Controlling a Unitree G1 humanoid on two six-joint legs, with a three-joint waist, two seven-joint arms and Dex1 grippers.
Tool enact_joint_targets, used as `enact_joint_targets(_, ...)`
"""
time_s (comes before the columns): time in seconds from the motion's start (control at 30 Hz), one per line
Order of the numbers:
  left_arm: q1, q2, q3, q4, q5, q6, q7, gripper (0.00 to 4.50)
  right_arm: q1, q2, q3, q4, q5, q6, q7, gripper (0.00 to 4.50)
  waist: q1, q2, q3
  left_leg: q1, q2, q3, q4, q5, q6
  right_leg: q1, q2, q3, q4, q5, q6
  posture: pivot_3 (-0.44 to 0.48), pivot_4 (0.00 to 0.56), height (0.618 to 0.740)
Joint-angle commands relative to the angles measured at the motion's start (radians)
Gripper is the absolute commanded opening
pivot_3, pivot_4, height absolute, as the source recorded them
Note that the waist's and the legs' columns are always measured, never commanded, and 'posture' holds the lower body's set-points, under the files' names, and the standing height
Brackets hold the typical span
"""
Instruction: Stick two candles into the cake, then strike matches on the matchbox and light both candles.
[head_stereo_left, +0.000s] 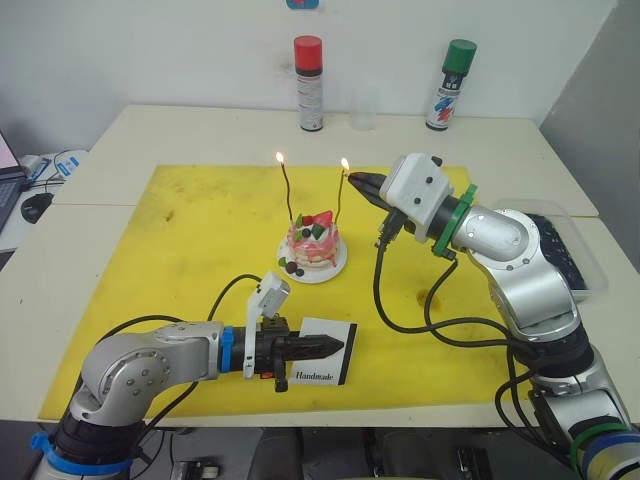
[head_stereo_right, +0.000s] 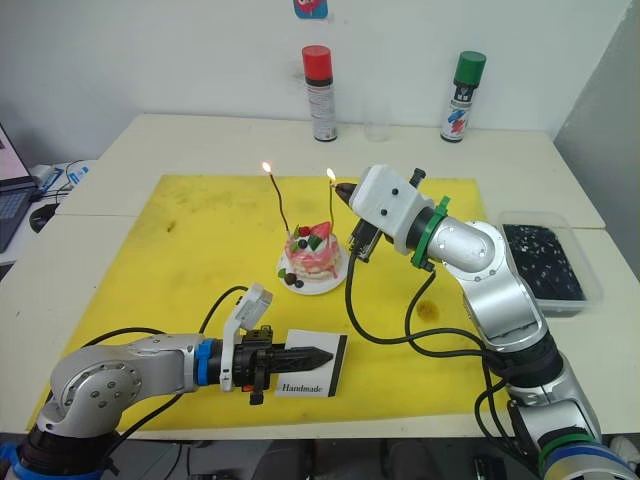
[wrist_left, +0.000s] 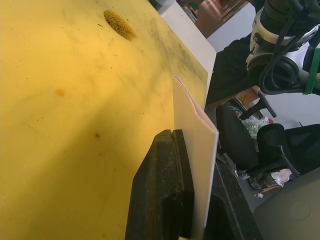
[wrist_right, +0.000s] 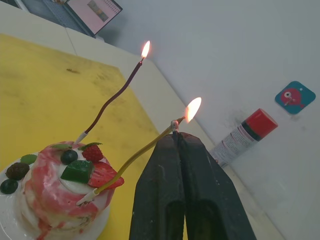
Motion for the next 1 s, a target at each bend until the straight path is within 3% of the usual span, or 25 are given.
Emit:
enact_joint_targets(0.03, -0.008, -0.004, -0.002, -0.02, -0.005, -0.011, -0.011, 0.0, -0.017, -0.003, -0.03, -0.034, 0.0, -0.002, -0.002, 0.03, 0.0, 0.0, 0.0, 0.0, 0.0, 0.0, 0.0, 0.0, 0.0, 0.0, 0.0, 0.0, 0.0, 0.0, 0.0, 0.0, 0.15, 0.74)
enact_joint_targets(0.33, -0.004, -0.003, 0.0, -0.024, -0.007, -0.01, -0.009, 0.0, 0.002, -0.018, -0.034, -0.034, 0.0, -0.009, 0.007, 0.03, 0.0, 0.0, 0.0, 0.0, 0.0, 0.0, 0.0, 0.0, 0.0, 0.0, 0.0, 0.0, 0.0, 0.0, 0.0, 0.0, 0.15, 0.74)
enact_joint_targets(0.77, -0.012, -0.006, -0.008, -0.012, 0.0, -0.012, -0.019, 0.0, 0.113, -0.132, -0.112, -0.118, 0.023, 0.041, 0.039, 0.03, -0.001, 0.0, 0.0, 0.0, 0.0, 0.0, -0.001, 0.0, 0.0, 0.0, 0.0, 0.0, 0.0, -0.001, 0.0, 0.0, 0.15, 0.74)
enact_joint_targets(1.0, -0.023, -0.009, -0.013, -0.005, 0.004, -0.012, -0.023, 0.0, 0.207, -0.212, -0.26, -0.132, 0.029, 0.128, 0.02, 0.03, 0.005, 0.0, 0.0, 0.0, -0.001, 0.0, -0.001, 0.0, 0.0, 0.0, -0.001, 0.0, -0.001, -0.001, 0.0, 0.0, 0.15, 0.74)
